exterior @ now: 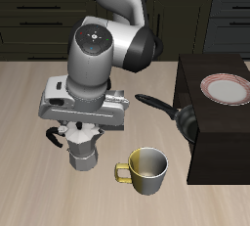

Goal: Place the frying pan on the top layer of the shelf and place the moka pot on the stove

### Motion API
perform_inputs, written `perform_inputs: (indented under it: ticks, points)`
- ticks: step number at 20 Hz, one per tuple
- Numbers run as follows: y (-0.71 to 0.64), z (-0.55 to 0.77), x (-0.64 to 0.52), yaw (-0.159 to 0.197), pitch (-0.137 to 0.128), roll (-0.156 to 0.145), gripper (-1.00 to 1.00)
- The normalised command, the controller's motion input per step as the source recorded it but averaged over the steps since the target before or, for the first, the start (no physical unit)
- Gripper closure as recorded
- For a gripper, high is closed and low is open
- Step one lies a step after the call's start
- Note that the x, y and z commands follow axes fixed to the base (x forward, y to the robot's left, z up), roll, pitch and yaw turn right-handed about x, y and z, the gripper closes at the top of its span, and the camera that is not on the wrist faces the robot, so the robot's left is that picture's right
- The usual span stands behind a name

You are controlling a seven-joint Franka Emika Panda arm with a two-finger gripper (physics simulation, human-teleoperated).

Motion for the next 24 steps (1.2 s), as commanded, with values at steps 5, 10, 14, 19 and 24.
perform_inputs:
  ticks: [5, 10, 14, 19, 24]
  points:
    - [0.08, 0.16, -0.3, 0.138, -0.071, -0.106, 1.0]
    - [0.0, 0.12, -0.3, -0.005, -0.088, -0.016, 1.0]
    - [0.07, -0.04, -0.31, 0.038, -0.065, 0.034, 1.0]
    - [0.08, -0.15, -0.2, -0.001, -0.027, 0.039, 1.0]
    - [-0.01, -0.08, -0.19, 0.012, -0.031, -0.004, 1.0]
